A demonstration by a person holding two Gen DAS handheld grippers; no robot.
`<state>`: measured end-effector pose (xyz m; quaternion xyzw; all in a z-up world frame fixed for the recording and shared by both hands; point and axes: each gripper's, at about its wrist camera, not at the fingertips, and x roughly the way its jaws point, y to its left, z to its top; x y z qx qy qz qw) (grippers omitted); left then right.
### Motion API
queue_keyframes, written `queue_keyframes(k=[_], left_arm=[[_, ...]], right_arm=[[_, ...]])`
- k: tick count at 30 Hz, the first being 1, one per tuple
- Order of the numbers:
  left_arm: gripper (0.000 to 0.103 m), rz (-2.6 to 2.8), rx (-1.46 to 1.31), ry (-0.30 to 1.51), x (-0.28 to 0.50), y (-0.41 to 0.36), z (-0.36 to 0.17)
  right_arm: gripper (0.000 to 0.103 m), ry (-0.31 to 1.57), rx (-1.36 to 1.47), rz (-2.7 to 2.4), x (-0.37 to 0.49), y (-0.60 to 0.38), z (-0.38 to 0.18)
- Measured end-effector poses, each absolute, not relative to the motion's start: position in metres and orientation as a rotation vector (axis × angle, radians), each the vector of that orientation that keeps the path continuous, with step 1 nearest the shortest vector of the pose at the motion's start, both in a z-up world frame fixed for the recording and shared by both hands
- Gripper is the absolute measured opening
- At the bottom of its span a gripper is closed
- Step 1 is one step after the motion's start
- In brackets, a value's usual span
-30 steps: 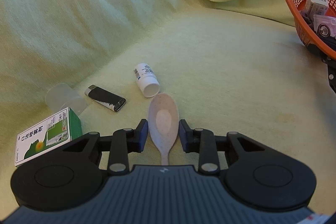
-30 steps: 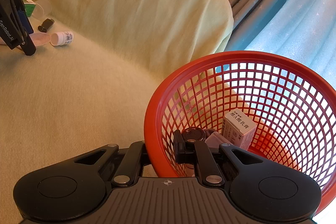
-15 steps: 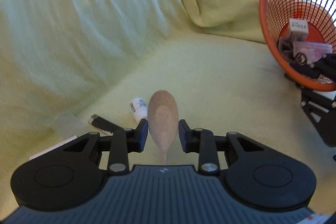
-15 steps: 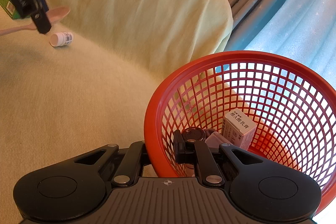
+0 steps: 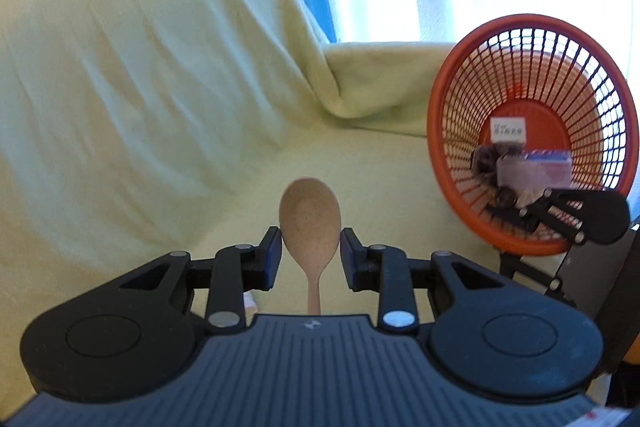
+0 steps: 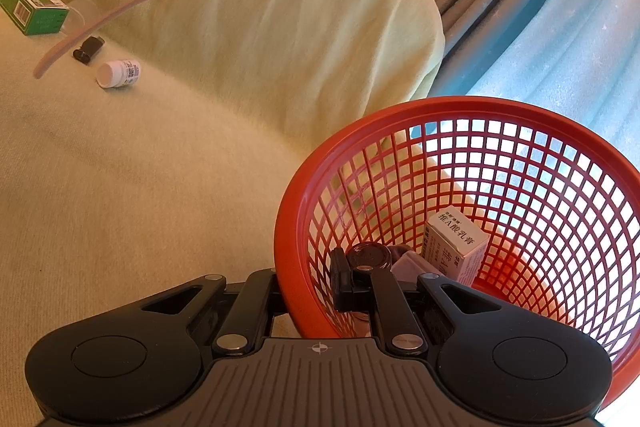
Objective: Organize objects
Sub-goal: 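Carry the wooden spoon with the left gripper toward the basket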
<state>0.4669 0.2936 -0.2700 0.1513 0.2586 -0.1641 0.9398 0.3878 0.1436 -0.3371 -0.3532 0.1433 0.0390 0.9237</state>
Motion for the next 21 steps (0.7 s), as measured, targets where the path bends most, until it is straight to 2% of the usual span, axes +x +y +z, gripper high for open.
queue_keyframes(k=[21], left_arm=[[0.027,-0.489,0.252,0.487,0.475,0.247,-0.213]], right_arm=[[0.007,0.293,-0.713,0.082,0.387,0.145,-0.337]])
